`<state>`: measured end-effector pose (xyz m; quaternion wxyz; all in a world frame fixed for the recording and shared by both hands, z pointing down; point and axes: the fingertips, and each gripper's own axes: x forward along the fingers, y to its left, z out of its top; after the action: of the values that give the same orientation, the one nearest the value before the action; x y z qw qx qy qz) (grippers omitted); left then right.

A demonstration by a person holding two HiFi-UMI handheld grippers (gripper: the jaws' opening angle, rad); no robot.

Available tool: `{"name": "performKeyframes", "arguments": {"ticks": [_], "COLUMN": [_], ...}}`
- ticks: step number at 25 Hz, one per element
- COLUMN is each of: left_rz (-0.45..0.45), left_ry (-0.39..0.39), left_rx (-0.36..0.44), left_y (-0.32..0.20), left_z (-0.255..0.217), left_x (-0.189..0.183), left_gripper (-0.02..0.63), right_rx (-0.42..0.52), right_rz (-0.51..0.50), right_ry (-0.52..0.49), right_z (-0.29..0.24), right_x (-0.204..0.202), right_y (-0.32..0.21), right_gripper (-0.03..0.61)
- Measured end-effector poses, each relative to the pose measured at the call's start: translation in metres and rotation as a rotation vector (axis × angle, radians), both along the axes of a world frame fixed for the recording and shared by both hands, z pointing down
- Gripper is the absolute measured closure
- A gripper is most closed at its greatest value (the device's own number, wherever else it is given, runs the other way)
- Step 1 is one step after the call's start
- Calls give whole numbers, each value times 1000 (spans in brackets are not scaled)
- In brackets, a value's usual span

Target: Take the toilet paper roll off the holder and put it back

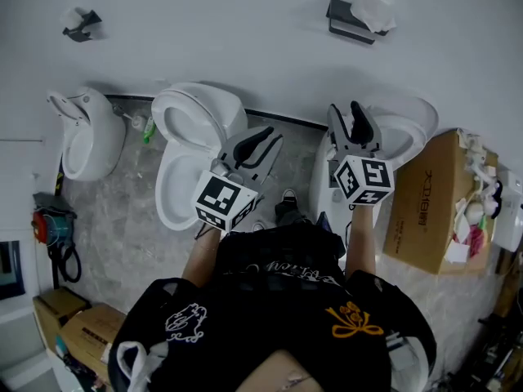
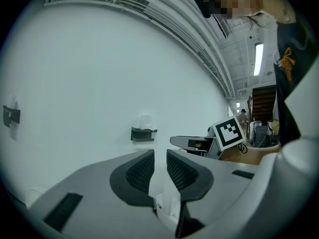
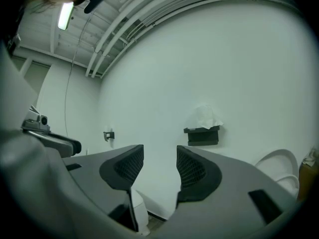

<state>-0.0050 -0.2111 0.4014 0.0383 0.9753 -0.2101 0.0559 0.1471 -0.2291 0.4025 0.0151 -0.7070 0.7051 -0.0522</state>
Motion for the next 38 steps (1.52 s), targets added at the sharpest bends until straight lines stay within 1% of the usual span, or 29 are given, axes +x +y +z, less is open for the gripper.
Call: {"name": "performKeyframes", "arguments": {"ticks": [6,12,17,18,21,26,29,32,36,38], "left_rz": [5,12,15,17,25,48,53,53,52,50], "left_ry": [-14,-9,3,5,5,0,2,7,9,11], "left_rx": [-5,-2,-8,-10,-14,-15,-10,-3,3,6], "left_y": [26,48,65,68,75,86,89,90,91,91], "left_z": [16,19,23,24,28,31,30,28,24,22], "left_x": [-23,-38,-42,-43,-42,-41,-42,-44,-48,-50], "left_gripper": [540,540,540,540,540,540,540,540,540,540], "right_rx": [1,-22,-38,-40,-53,-77,-88,-102,-108,-112], "right_rz": [-10,-58,-81,-88,-104,-108,-97,-99,-111,-118], "right_ry": [-71,-82,-95,-101,-109,-134,-130,-121,-148,-134], "right_z": [13,20,25,26,30,39,43,45,42,41], "right_x": [-39,-77,-99,-103,-111,-121,-125,-127,-131,-133], "right_y": [40,69,88,91,98,108,109,109,108,107], "right_gripper": [382,388,439,453,464,528,552,563,563,563]}}
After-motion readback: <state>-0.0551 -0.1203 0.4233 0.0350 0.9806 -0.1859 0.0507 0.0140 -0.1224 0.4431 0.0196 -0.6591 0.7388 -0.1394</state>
